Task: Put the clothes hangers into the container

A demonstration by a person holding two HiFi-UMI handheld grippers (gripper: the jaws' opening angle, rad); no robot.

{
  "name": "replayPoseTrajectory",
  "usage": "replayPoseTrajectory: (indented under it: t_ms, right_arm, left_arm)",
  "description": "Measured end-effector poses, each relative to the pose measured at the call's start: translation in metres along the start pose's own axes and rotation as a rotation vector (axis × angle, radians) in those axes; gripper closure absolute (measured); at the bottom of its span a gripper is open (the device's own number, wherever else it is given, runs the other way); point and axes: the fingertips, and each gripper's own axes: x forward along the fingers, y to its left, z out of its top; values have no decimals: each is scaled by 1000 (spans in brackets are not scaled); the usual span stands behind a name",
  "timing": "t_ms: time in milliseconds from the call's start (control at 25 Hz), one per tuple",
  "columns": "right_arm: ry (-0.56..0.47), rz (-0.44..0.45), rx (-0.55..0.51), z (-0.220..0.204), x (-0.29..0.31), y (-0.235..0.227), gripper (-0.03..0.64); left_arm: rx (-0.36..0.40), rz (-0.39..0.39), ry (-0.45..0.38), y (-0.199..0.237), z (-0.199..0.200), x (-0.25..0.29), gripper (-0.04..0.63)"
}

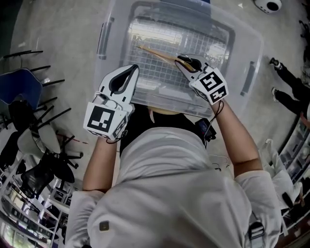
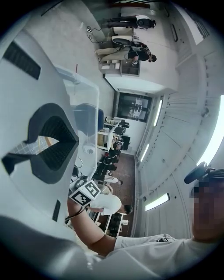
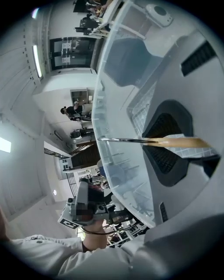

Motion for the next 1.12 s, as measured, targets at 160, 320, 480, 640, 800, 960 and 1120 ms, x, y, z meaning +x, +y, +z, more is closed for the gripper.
replayPoseTrajectory:
  t_ms: [160, 320, 480, 640, 800, 960, 1120]
  right_arm:
    - [47, 53, 23, -45, 29, 5, 552]
    - [98, 120, 65, -87, 50, 12, 552]
    - [146, 142, 59, -108, 62, 10, 552]
    - [155, 148, 75, -119, 72, 1, 551]
    - [146, 108, 100, -123, 78, -18, 533]
    - [145, 72, 145, -131, 86, -33, 503]
    - [143, 28, 195, -143, 97, -48, 445]
  left_arm:
    - [-13, -3, 15, 4, -20, 8, 578]
    - [-29, -7, 39, 1, -37, 13, 578]
    - [-52, -7, 55, -1, -40, 19, 578]
    - [-52, -9, 66, 1, -43, 23, 578]
    - [-52, -7, 75, 0, -43, 24, 578]
    - [-55, -12, 87, -2, -46, 27, 578]
    - [-57, -12, 98, -2, -49, 31, 578]
